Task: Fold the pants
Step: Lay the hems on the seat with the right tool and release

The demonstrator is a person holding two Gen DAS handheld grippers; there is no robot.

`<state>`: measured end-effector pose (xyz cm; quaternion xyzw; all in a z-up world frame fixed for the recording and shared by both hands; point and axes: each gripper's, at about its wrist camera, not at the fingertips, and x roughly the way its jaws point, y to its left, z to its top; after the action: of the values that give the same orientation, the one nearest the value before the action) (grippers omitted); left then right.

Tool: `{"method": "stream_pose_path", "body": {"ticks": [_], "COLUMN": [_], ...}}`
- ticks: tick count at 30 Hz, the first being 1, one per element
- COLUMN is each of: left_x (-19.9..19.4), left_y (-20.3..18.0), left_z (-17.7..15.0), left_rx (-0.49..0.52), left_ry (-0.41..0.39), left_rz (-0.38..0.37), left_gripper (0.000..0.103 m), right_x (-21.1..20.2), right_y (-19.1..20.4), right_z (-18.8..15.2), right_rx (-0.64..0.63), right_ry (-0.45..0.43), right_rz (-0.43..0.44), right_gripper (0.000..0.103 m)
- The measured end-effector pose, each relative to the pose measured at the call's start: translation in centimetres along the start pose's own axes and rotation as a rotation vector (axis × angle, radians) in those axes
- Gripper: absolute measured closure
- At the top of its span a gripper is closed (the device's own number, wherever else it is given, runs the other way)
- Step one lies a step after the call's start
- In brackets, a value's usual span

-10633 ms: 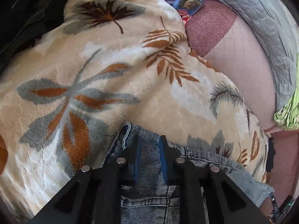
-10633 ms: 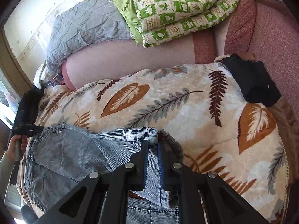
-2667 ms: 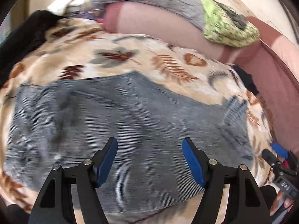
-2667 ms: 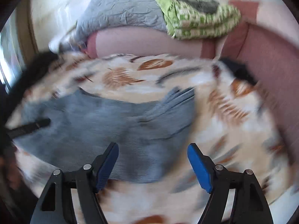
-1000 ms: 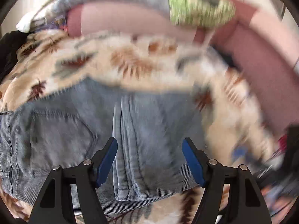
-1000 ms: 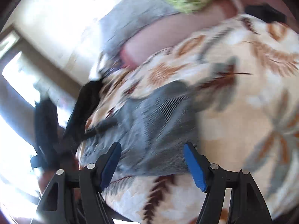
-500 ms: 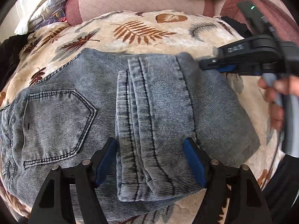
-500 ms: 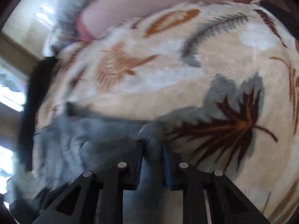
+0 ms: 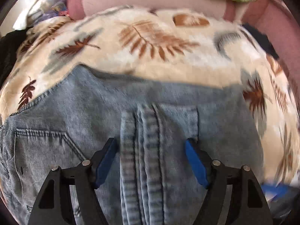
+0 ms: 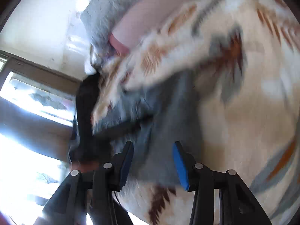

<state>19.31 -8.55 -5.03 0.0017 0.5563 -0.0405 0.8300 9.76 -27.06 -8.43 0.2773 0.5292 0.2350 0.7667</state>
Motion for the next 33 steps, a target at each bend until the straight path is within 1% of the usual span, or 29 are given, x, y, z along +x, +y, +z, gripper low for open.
{"method": "stream_pose_path", "body": {"ticks": [1, 2, 4, 6, 7, 8, 10, 12, 13, 14, 15, 16, 17, 18, 19, 20, 21, 23, 24, 25, 26, 28, 29, 30, 31, 32, 33], "left_x": [0.1, 0.1, 0.4, 0.4, 0.3, 0.1, -1.1, -2.3, -2.8, -2.8, -2.7, -1.6, -0.7, -0.3, -0.3, -0.2, -0.1, 0.2, 0.2, 0.3, 0.3, 0.3, 0.2, 0.2, 0.1, 0.1, 0.1], "left_y": [0.0, 0.2, 0.7, 1.0, 0.9, 0.9, 0.9, 0.8, 0.7, 0.6, 0.7, 1.0, 1.2, 1.6, 1.8, 1.7, 1.8, 2.0, 2.1, 2.3, 2.4, 2.0, 2.0, 2.0, 2.0, 2.0, 2.1], "left_z": [0.2, 0.3, 0.5, 0.8, 0.8, 0.8, 0.5, 0.1, -0.1, -0.1, -0.1, 0.0, 0.4, 0.5, 0.8, 0.9, 0.9, 1.0, 1.0, 1.0, 1.0, 1.0, 1.0, 0.9, 0.8, 0.8, 0.8], "left_rx": [-0.019, -0.031, -0.052, -0.063, -0.066, -0.069, -0.061, -0.037, -0.022, -0.010, -0.004, -0.012, -0.024, -0.042, -0.044, -0.041, -0.042, -0.043, -0.048, -0.052, -0.052, -0.051, -0.052, -0.052, -0.050, -0.050, -0.050], "left_ry": [0.015, 0.020, 0.033, 0.043, 0.045, 0.045, 0.006, -0.055, -0.084, -0.098, -0.099, -0.062, -0.029, -0.022, -0.030, -0.027, -0.026, -0.036, -0.038, -0.042, -0.044, -0.048, -0.049, -0.050, -0.051, -0.052, -0.051], "left_rz": [0.004, 0.000, -0.023, -0.028, -0.026, -0.024, -0.015, -0.001, -0.010, 0.009, 0.040, 0.064, 0.054, 0.037, 0.039, 0.044, 0.044, 0.044, 0.041, 0.039, 0.040, 0.042, 0.039, 0.037, 0.036, 0.036, 0.034], "left_gripper": [0.026, 0.026, 0.025, 0.025, 0.025, 0.025, 0.025, 0.025, 0.025, 0.025, 0.025, 0.025, 0.024, 0.023, 0.021, 0.021, 0.021, 0.017, 0.016, 0.016, 0.016, 0.015, 0.015, 0.015, 0.015, 0.015, 0.015], "right_x": [-0.1, -0.3, -0.6, -0.7, -1.2, -1.7, -4.4, -4.5, -4.0, -3.0, -2.3, -1.1, 0.2, 1.3, 2.3, 3.2, 3.0, 2.5, 2.1, 2.1, 1.9, 1.3, 0.8, 0.4, -0.2, -0.6, -1.2], "right_y": [-0.4, -0.6, -0.2, 0.5, 0.7, 0.8, 1.1, 1.0, 0.8, 0.6, 0.5, 0.2, 0.2, -0.3, -0.4, -0.1, 0.1, -0.1, -0.4, -0.4, -0.5, -0.4, -0.4, -0.6, -0.7, -0.5, -0.3], "right_z": [-0.4, -0.5, -0.4, -0.4, 0.0, 0.4, 2.1, 4.5, 5.9, 7.7, 8.7, 10.1, 11.0, 11.7, 12.0, 12.3, 12.5, 12.7, 12.8, 12.8, 12.6, 12.4, 12.4, 12.3, 12.0, 11.6, 11.0], "right_rx": [-0.012, -0.001, -0.016, -0.058, -0.060, -0.058, -0.070, -0.068, -0.067, -0.074, -0.079, -0.086, -0.082, -0.058, -0.057, -0.100, -0.120, -0.091, -0.075, -0.072, -0.062, -0.038, -0.025, -0.007, 0.007, 0.005, -0.013], "right_ry": [-0.038, -0.050, -0.041, -0.014, -0.007, -0.020, -0.100, -0.117, -0.113, -0.104, -0.103, -0.078, -0.049, -0.016, 0.010, 0.031, 0.020, -0.015, -0.051, -0.069, -0.086, -0.129, -0.143, -0.145, -0.145, -0.152, -0.146], "right_rz": [-0.040, -0.052, -0.069, -0.098, -0.086, -0.073, -0.063, -0.079, -0.093, -0.117, -0.133, -0.150, -0.144, -0.113, -0.100, -0.128, -0.154, -0.179, -0.216, -0.244, -0.256, -0.249, -0.228, -0.193, -0.173, -0.175, -0.186], "right_gripper": [0.083, 0.089, 0.089, 0.089, 0.087, 0.087, 0.087, 0.087, 0.087, 0.087, 0.087, 0.087, 0.086, 0.086, 0.086, 0.086, 0.087, 0.092, 0.093, 0.093, 0.093, 0.092, 0.088, 0.068, 0.033, 0.023, 0.023]}}
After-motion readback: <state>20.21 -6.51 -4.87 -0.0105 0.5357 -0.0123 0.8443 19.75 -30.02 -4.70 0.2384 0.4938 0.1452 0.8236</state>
